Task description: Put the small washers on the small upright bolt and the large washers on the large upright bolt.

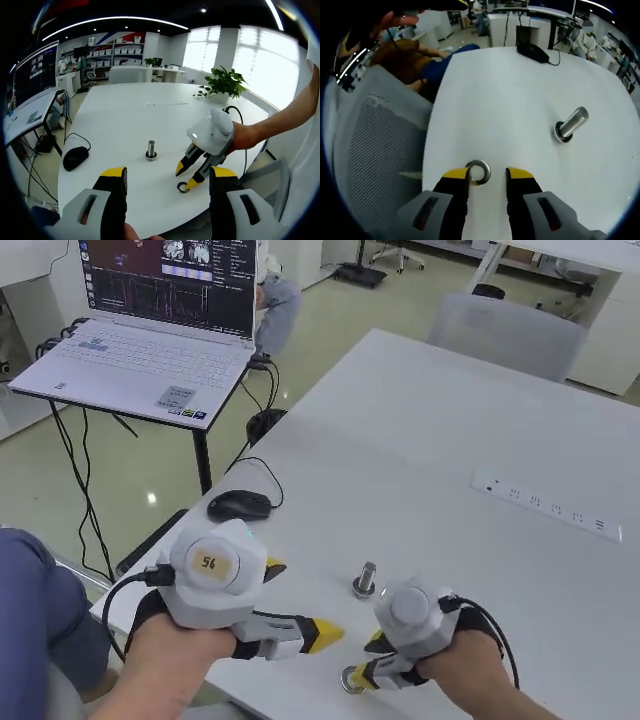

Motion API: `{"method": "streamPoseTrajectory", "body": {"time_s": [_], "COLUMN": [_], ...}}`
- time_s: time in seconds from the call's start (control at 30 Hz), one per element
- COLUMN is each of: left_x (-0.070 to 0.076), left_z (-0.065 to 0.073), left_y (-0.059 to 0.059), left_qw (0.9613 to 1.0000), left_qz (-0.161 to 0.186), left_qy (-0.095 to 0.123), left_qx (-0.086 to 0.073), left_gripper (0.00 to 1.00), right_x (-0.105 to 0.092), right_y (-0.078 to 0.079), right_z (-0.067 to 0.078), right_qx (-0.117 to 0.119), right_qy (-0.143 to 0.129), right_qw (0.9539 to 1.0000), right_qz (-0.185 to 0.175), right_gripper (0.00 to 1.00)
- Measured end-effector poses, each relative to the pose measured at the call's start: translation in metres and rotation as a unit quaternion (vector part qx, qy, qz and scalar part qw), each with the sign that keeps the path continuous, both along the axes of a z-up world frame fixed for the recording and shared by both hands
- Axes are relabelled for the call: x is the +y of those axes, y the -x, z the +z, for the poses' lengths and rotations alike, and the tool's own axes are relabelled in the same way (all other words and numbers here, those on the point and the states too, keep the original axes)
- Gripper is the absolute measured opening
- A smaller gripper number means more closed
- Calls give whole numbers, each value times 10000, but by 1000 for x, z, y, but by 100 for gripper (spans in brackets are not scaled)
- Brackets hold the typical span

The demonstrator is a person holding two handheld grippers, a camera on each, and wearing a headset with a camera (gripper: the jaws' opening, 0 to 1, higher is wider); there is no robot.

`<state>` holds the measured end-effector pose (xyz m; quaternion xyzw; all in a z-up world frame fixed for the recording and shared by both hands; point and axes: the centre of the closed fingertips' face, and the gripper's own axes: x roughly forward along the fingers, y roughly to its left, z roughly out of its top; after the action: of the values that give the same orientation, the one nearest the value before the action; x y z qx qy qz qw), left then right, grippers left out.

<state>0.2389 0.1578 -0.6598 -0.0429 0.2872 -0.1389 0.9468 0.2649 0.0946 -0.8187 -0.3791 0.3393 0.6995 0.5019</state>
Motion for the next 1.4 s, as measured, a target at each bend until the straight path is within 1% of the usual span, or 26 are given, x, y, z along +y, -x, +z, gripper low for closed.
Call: {"method": "streamPoseTrajectory", "body": {"time_s": [0.07, 0.13, 0.2, 0.27, 0.43, 0.6, 0.63, 0.67, 0.7, 0.8, 0.87, 1.0, 1.23, 1.4], "left_x": [-1, -1, -2, -3, -7, -8, -9, -9, -10, -11, -10, -10, -7, -6], "left_z": [1, 1, 2, 2, 3, 3, 3, 3, 3, 3, 3, 4, 3, 2], "left_y": [0, 0, 0, 0, -1, -2, -2, -2, -2, -2, -2, -2, -1, -1], "left_qw": [10000, 10000, 10000, 10000, 10000, 9999, 9999, 9999, 9999, 9999, 9999, 9999, 9999, 9999], "left_qz": [-2, -11, -25, -36, -88, -117, -120, -132, -137, -150, -152, -143, -98, -86], "left_qy": [-1, -8, -19, -21, -28, -29, -26, -32, -34, -37, -46, -50, -55, -50], "left_qx": [-5, -8, -3, -1, 1, -3, -3, 1, 3, 2, 5, 5, 9, 15], "left_gripper": [66, 66, 66, 66, 66, 66, 66, 66, 66, 66, 66, 66, 66, 66], "right_x": [-2, -3, -1, -2, -4, -5, -5, -6, -6, -6, -5, -5, -7, -11], "right_y": [4, 7, 5, 7, 9, 10, 9, 13, 13, 13, 13, 11, 9, 3], "right_z": [-4, -5, -5, -4, -5, -6, -5, -4, -5, -5, -5, -5, -5, -4], "right_qx": [7, 11, 3, -15, -202, -429, -614, -539, -481, -476, -434, -418, -440, -428], "right_qy": [66, 93, 42, 63, 69, 11, -51, -80, -78, -123, -144, -136, -136, -151], "right_qw": [10000, 9999, 10000, 9999, 9989, 9967, 9940, 9944, 9950, 9947, 9962, 9974, 9982, 9986], "right_qz": [54, 84, 89, 118, 410, 694, 906, 908, 868, 900, 746, 566, 392, 264], "right_gripper": [31, 31, 31, 31, 31, 31, 30, 29, 28, 26, 25, 24, 24, 23]}}
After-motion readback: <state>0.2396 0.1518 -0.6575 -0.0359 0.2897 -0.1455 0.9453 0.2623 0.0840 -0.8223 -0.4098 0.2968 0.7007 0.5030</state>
